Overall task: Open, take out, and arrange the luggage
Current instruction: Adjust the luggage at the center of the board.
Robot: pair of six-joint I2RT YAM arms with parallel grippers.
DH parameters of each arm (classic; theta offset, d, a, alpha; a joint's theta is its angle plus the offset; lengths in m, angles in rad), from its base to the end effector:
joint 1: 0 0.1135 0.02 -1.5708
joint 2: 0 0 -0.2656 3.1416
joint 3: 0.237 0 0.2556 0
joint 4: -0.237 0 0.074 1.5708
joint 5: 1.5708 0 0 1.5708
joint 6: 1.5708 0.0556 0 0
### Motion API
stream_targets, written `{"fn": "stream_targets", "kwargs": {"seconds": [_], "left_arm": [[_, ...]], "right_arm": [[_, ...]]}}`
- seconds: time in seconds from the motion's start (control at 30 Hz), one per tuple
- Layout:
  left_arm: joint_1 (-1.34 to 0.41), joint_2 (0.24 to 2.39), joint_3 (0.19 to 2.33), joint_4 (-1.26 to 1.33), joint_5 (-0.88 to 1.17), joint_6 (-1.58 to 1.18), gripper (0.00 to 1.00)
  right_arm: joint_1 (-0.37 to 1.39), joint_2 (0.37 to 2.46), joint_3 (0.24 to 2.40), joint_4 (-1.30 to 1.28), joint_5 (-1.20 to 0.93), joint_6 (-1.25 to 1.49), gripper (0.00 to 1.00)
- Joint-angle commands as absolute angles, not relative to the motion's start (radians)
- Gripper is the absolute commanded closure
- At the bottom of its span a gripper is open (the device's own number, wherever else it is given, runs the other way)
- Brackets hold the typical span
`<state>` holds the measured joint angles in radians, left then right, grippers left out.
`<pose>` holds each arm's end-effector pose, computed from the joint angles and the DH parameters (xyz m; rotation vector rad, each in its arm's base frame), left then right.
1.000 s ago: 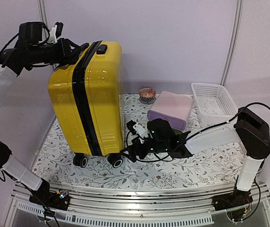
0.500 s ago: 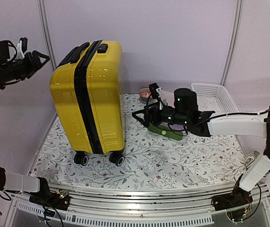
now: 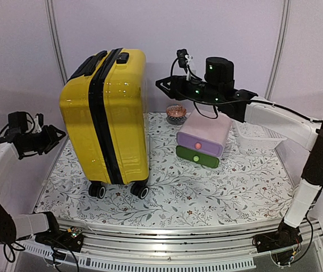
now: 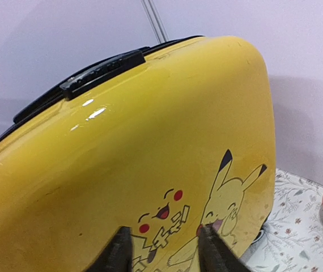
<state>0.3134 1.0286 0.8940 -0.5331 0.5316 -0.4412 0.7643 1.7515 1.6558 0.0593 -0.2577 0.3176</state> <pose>0.2303 0.0450 0.2916 -0.5383 2.1436 -0.6631 0.3139 0.3206 0.4061 -0.5820 1.6062 1.0300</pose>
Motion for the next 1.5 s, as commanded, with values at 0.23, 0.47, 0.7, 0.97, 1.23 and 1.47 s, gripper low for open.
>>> {"fn": "stream_targets", "kwargs": {"seconds": [0.23, 0.47, 0.7, 0.97, 1.23, 1.47], "left_arm": [[0.165, 1.215, 0.665, -0.088, 0.518, -0.528, 0.49], [0.093, 1.376, 0.668, 0.062, 0.521, -0.567, 0.74], [-0.037, 1.556, 0.762, 0.113, 0.500, -0.602, 0.72], [-0.194, 1.688, 0.897, 0.127, 0.489, -0.618, 0.70], [-0.300, 1.755, 0.962, 0.183, 0.499, -0.673, 0.70], [-0.366, 1.788, 1.014, 0.202, 0.500, -0.698, 0.70]], "right_arm": [[0.761, 1.973, 1.960, -0.158, -0.173, 0.322, 0.97], [0.762, 2.050, 2.056, -0.186, -0.158, 0.321, 0.97], [0.801, 2.119, 2.157, -0.185, -0.137, 0.316, 0.96], [0.867, 2.134, 2.192, -0.189, -0.115, 0.230, 0.91], [0.907, 2.131, 2.192, -0.224, -0.120, 0.172, 0.90], [0.973, 2.116, 2.192, -0.229, -0.103, 0.073, 0.88]]}}
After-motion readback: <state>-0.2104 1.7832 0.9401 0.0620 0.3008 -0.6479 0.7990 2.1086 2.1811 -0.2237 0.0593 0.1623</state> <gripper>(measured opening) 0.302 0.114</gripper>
